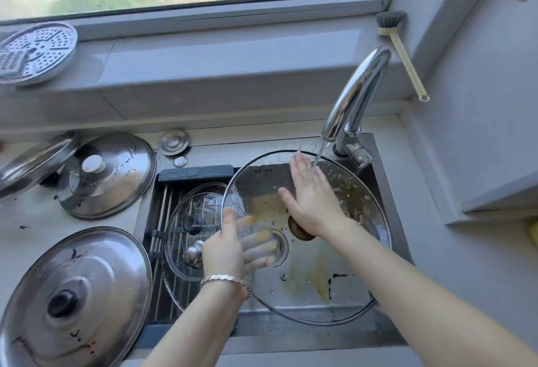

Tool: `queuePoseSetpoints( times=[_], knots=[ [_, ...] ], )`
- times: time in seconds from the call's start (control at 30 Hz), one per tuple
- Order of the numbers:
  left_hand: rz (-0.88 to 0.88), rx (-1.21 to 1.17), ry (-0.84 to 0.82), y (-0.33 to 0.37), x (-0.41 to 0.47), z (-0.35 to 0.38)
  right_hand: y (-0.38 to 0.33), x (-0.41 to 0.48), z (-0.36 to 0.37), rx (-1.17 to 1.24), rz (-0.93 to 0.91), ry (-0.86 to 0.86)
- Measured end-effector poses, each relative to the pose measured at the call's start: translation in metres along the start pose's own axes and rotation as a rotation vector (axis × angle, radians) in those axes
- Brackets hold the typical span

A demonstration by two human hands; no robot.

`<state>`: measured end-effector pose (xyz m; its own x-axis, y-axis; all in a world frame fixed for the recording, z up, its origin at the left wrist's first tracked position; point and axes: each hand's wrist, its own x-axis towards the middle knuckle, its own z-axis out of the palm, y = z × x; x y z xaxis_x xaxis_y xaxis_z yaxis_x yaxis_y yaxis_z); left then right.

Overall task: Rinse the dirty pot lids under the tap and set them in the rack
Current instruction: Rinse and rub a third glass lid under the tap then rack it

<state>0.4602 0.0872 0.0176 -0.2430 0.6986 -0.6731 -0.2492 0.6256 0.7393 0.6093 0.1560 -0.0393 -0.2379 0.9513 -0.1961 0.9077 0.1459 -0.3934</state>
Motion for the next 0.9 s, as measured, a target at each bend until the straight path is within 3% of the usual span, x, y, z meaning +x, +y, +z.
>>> queuePoseSetpoints(
  times=[0.17, 0.33, 0.5, 0.63, 0.77, 0.9],
  knots=[
    [0.002, 0.009, 0.039, -0.003, 0.001, 0.000, -0.013, -0.026, 0.026, 0.041, -0.310, -0.070],
    [0.029, -0.026, 0.061, -0.003, 0.005, -0.007, 0.031, -0.023, 0.012, -0.070, 0.046, -0.018],
    [0.062, -0.031, 0.125, -0.001, 0.010, -0.010, 0.022, -0.055, 0.034, -0.028, -0.139, -0.131],
    [0.092, -0.057, 0.136, 0.001, 0.009, -0.010, 0.028, -0.051, 0.016, -0.046, 0.030, -0.078],
    [0.134, -0.080, 0.151, 0.006, 0.009, -0.009, 0.001, -0.073, 0.030, -0.005, -0.295, -0.177],
    [0.155, -0.122, 0.163, 0.010, 0.010, -0.009, 0.017, -0.055, 0.007, -0.061, 0.009, -0.112]
  ],
)
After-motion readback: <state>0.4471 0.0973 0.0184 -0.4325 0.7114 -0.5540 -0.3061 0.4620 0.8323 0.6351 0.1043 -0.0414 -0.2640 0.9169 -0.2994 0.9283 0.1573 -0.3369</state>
